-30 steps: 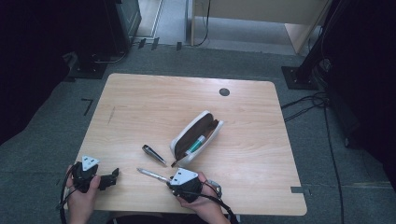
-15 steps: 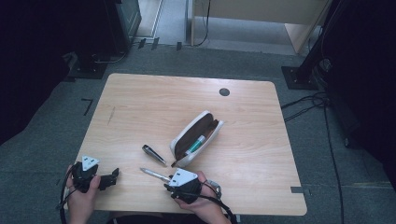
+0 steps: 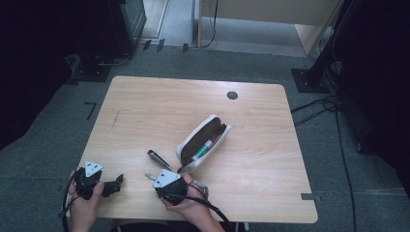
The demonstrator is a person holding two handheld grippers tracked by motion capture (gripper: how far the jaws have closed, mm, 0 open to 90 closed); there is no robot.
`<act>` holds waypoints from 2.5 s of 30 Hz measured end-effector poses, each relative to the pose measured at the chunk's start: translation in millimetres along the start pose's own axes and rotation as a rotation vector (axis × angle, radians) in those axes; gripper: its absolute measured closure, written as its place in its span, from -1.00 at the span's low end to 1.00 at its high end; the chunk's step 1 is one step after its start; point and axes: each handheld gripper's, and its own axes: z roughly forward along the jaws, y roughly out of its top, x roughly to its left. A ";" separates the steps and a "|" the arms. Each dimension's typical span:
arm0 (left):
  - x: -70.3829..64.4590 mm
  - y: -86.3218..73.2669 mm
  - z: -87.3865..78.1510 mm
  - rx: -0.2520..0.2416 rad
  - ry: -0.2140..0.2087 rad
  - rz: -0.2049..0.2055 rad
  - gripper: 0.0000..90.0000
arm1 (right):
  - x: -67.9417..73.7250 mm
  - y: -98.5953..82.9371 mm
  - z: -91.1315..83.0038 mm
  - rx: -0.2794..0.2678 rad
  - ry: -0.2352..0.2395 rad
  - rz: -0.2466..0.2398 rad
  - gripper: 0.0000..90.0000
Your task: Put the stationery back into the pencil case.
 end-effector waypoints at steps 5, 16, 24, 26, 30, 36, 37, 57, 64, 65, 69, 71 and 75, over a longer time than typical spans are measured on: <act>0.0 0.0 0.0 0.000 -0.001 0.001 -1.00 | 3.3 10.3 13.5 0.020 -0.026 -0.029 0.66; 0.0 0.0 -0.1 0.001 -0.002 0.004 -1.00 | -5.3 18.1 34.3 0.091 -0.060 -0.022 0.65; -0.2 0.0 -0.1 0.001 -0.002 0.004 -1.00 | -10.5 17.8 35.1 0.104 -0.002 0.058 0.75; -0.2 -0.1 -0.1 0.001 -0.003 0.005 -1.00 | -13.2 17.5 34.7 0.107 0.019 0.082 0.76; -0.2 0.0 -0.1 0.001 -0.003 0.005 -1.00 | -13.3 17.8 33.1 0.117 0.021 0.072 0.81; -0.2 0.0 -0.1 0.001 -0.002 0.004 -1.00 | -11.3 16.9 27.8 0.099 -0.020 0.044 0.82; -0.2 0.0 -0.1 0.001 -0.003 0.004 -1.00 | -11.7 17.5 25.4 0.087 -0.023 0.053 0.82; -0.1 0.0 -0.2 0.002 -0.004 0.007 -1.00 | -19.4 29.9 -32.3 -0.138 -0.048 0.131 0.82; -0.2 0.0 -0.2 0.002 -0.004 0.007 -1.00 | -32.3 29.9 -49.8 -0.194 -0.065 0.180 0.82; -0.1 0.0 -0.2 0.002 -0.004 0.007 -1.00 | -33.0 29.9 -51.8 -0.198 -0.068 0.192 0.82; -0.1 0.0 -0.2 0.002 -0.004 0.007 -1.00 | -40.6 29.7 -60.4 -0.224 -0.079 0.203 0.82; -0.1 0.0 -0.2 0.002 -0.004 0.007 -1.00 | -44.7 30.3 -64.6 -0.242 -0.088 0.210 0.81; -0.1 0.1 -0.3 0.003 -0.004 0.007 -1.00 | -53.6 32.5 -74.0 -0.269 -0.101 0.224 0.82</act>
